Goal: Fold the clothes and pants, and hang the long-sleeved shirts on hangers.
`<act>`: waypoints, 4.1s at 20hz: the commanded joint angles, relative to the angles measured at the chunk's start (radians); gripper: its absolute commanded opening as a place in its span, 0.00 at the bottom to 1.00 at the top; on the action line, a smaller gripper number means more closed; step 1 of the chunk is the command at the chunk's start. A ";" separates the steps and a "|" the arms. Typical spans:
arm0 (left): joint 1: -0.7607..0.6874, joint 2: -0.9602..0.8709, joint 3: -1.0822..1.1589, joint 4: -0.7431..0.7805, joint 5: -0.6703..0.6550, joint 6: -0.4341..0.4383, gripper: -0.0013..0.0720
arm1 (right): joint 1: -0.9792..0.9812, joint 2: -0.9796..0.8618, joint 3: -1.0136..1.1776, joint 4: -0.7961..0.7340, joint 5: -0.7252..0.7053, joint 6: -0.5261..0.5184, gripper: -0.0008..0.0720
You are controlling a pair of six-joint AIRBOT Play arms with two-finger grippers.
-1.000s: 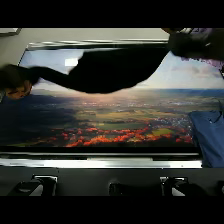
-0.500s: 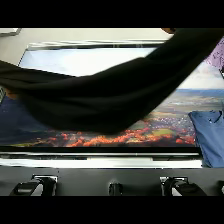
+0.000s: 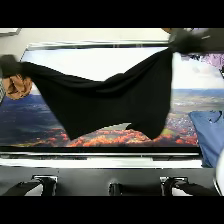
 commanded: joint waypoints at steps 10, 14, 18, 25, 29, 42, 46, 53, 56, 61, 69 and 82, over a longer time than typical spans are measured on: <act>0.005 -0.555 0.009 -0.037 0.213 -0.146 0.10 | -0.013 -0.583 0.026 0.202 0.133 0.059 0.36; 0.107 -0.456 0.042 -0.038 0.064 -0.062 0.70 | -0.182 -0.493 0.060 0.283 0.007 -0.092 0.50; 0.246 -0.332 -0.007 -0.125 -0.027 0.009 0.70 | -0.393 -0.512 0.060 0.424 -0.095 -0.197 0.50; 0.351 -0.269 -0.120 -0.402 -0.062 0.089 0.70 | -0.421 -0.700 0.060 0.487 -0.250 -0.371 0.61; 0.350 -0.269 -0.120 -0.402 -0.062 0.089 0.70 | -0.401 -0.747 0.060 0.500 -0.153 -0.398 0.61; 0.351 -0.270 -0.120 -0.399 -0.074 0.070 0.72 | -0.311 -0.808 0.060 0.538 -0.117 -0.414 0.20; 0.371 -0.267 -0.144 -0.389 -0.103 0.063 0.74 | -0.312 -0.799 0.060 0.536 -0.194 -0.413 0.05; 0.394 -0.102 -0.621 -0.418 -0.053 0.132 0.74 | -0.312 -0.706 0.060 0.519 -0.213 -0.340 0.05; 0.346 -0.072 -0.806 -0.459 -0.022 0.158 0.74 | -0.312 -0.668 0.060 0.519 -0.238 -0.309 0.05; 0.241 -0.076 -0.935 -0.547 0.102 0.169 0.74 | -0.312 -0.614 0.060 0.519 -0.251 -0.277 0.05; 0.145 -0.160 -0.936 -0.574 0.232 0.166 0.73 | -0.312 -0.546 0.060 0.519 -0.256 -0.275 0.05; 0.140 -0.161 -0.604 -0.649 0.148 0.237 0.04 | -0.311 -0.348 0.061 0.527 -0.145 -0.225 0.04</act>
